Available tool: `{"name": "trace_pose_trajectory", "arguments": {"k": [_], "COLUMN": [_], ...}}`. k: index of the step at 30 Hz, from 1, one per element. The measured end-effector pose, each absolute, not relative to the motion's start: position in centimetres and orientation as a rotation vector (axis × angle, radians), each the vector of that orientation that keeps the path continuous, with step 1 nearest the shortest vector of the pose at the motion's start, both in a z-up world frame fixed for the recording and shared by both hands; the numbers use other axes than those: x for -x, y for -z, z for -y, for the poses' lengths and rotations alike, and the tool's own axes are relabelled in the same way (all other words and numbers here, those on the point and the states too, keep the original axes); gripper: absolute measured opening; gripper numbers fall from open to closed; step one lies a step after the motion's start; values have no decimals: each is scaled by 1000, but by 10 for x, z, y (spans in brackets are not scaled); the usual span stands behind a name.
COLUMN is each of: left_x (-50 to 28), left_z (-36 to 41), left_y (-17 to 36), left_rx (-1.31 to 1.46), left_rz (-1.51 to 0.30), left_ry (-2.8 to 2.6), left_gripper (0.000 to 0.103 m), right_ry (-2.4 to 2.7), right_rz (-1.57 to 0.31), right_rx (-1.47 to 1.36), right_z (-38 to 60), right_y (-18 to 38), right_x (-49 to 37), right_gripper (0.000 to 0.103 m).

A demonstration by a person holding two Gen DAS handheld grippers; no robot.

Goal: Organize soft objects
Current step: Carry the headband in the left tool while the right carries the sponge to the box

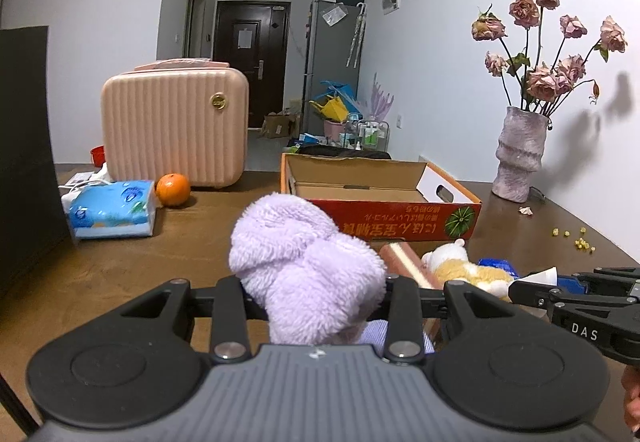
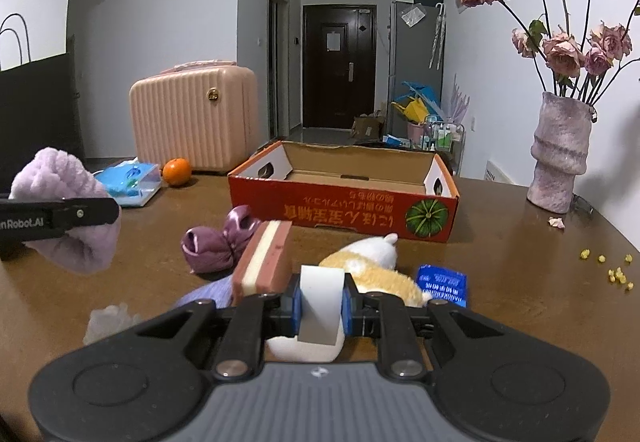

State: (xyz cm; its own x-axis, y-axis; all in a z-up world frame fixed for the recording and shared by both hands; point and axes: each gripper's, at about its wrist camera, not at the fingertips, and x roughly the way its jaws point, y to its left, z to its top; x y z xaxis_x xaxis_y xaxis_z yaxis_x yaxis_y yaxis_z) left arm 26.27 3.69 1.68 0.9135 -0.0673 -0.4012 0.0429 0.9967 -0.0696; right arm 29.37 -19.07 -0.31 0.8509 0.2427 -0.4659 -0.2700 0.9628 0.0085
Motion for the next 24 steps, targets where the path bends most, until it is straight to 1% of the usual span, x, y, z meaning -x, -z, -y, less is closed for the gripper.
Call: {"name": "trace_pose_trajectory", "arguments": {"k": [24], "left_x": [-351], "left_z": [-11], "left_y": [-35], "left_rx": [-6], "left_rz": [-396], "left_ry": [81], "left_gripper": [37], "right_ry": [-238], "right_rz": [-437], "right_rx": [51], "right_z": [211], "right_y": [-11], "right_x": [-377], "right_gripper": [18]}}
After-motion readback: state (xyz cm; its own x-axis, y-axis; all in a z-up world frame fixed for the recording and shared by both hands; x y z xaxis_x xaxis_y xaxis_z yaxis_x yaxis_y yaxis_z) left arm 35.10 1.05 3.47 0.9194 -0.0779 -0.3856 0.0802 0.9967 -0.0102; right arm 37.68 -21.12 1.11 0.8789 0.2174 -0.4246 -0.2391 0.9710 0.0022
